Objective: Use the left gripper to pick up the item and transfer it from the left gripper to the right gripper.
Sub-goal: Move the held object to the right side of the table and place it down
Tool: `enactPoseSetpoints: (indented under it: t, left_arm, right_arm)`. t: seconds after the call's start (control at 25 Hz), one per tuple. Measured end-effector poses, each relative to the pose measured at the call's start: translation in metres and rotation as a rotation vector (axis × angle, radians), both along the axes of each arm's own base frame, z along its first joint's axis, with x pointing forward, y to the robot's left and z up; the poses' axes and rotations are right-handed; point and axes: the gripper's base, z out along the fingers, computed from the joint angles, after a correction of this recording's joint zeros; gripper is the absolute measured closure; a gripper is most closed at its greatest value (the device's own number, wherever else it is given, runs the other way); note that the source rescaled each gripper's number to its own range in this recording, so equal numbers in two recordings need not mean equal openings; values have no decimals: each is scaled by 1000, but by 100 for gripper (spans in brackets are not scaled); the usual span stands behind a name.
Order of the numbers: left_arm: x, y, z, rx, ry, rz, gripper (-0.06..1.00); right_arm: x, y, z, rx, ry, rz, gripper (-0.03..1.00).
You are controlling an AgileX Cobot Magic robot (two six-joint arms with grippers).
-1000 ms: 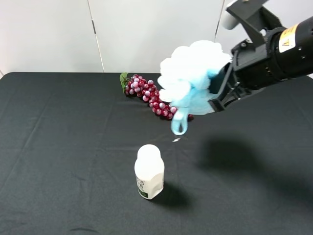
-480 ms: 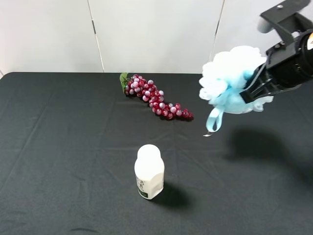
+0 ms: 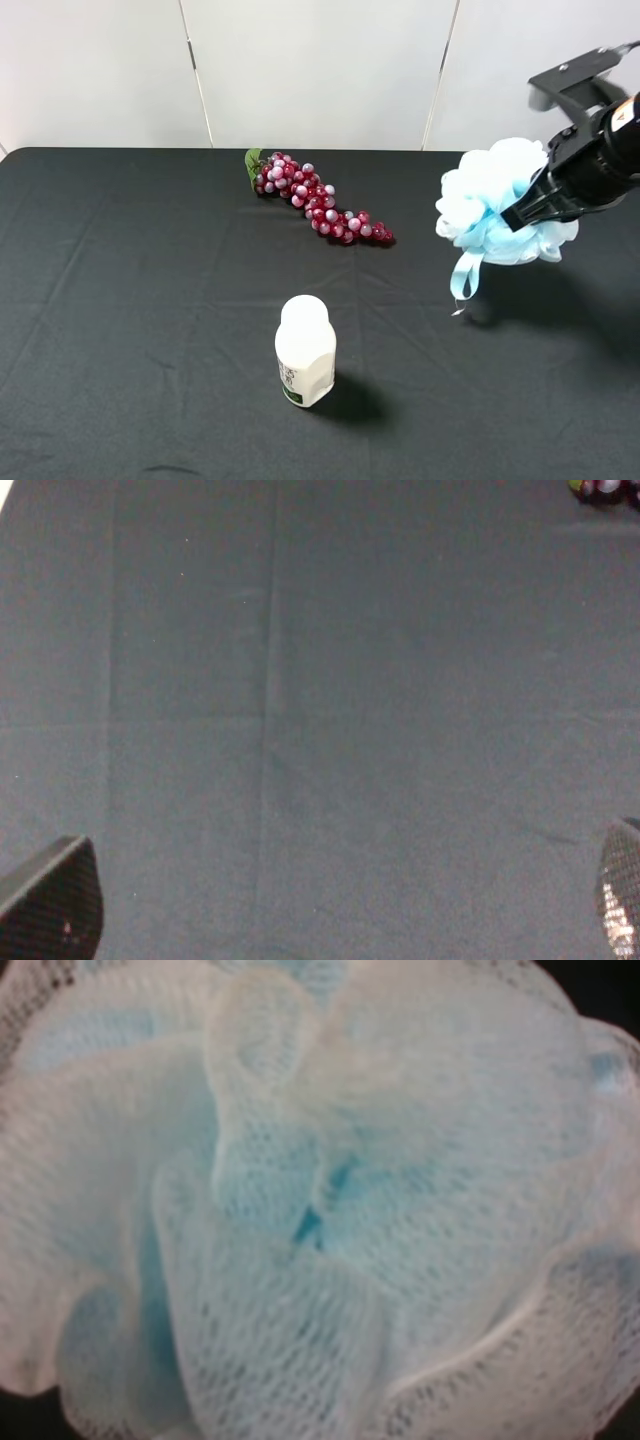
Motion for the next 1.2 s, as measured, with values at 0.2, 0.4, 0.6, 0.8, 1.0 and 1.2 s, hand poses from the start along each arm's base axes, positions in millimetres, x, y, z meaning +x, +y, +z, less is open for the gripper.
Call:
enactPoseSetpoints:
  t: [0.2,0.4,0.6,0.8,1.0,1.2]
  left_arm:
    - [0,0,0,0,0,0,-4]
    - [0,0,0,0,0,0,-4]
    - [0,0,0,0,0,0,-4]
    - [0,0,0,0,0,0,-4]
    - [0,0,0,0,0,0,-4]
    - [0,0,0,0,0,0,-4]
  right_arm:
    - [9,3,-23,-23,86,-1,97]
    - [15,5,-42,-39,151,-2,97]
    - [19,6,-56,-50,202,-5,97]
    - [18,6,-58,-53,225,-7,97]
    - [17,6,-58,-45,228,-14,67]
    - [17,7,-58,-17,237,-81,4]
